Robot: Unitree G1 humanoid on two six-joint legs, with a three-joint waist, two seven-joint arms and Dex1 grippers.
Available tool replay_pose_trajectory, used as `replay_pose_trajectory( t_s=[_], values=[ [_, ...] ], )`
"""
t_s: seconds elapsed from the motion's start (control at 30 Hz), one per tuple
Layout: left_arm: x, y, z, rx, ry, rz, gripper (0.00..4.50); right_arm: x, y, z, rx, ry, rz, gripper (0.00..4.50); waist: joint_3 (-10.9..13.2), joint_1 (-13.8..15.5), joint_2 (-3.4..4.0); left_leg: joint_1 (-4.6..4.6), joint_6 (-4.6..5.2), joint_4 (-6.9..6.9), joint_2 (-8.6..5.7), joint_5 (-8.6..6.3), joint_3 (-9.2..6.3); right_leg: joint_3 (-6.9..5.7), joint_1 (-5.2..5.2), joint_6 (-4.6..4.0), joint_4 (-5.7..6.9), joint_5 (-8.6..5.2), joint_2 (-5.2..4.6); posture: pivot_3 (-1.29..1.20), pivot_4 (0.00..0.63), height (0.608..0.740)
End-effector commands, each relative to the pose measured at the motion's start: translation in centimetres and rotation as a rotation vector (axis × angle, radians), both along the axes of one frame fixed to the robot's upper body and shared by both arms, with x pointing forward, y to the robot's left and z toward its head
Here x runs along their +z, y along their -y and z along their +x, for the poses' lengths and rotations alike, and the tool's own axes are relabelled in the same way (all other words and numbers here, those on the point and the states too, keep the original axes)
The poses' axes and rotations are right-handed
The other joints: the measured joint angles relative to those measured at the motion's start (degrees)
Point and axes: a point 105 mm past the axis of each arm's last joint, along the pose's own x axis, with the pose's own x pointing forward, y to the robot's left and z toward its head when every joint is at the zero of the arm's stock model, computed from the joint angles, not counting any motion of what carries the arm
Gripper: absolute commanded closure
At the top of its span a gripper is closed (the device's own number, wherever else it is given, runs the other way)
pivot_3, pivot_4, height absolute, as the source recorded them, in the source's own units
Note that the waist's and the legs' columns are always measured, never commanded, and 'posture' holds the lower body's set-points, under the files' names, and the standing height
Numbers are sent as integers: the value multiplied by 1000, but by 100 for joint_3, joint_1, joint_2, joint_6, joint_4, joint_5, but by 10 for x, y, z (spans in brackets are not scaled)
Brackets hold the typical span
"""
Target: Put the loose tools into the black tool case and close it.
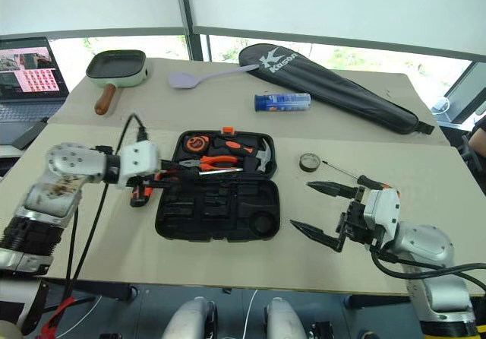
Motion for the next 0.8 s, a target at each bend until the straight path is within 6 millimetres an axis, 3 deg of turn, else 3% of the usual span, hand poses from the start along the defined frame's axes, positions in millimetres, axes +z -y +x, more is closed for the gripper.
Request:
replay_pose_trajectory(
  t_s=[0.03,0.3,0.77,0.8],
  values=[
    [3,14,3,-27,33,28,3561,3,4,-3,-5,-9,-36,0,0,-1,0,0,0,0,0,0,-1,1,0,0,0,0,0,0,150,740],
    [-8,27,16,31,24,63,3561,0,-4,-4,-17,-33,-29,0,0,30,0,-10,3,19,-1,-2,-5,0,1,6,1,0,0,0,150,740],
    [-18,23,17,39,3,106,3561,4,-12,0,1,-46,-5,0,0,57,1,-15,8,32,0,-4,-7,-1,2,8,2,1,0,0,150,740],
    [-16,25,16,40,1,84,2562,4,-13,0,5,-48,-3,0,0,60,1,-15,8,33,0,-4,-7,-1,3,8,2,1,0,0,150,740]
  ],
)
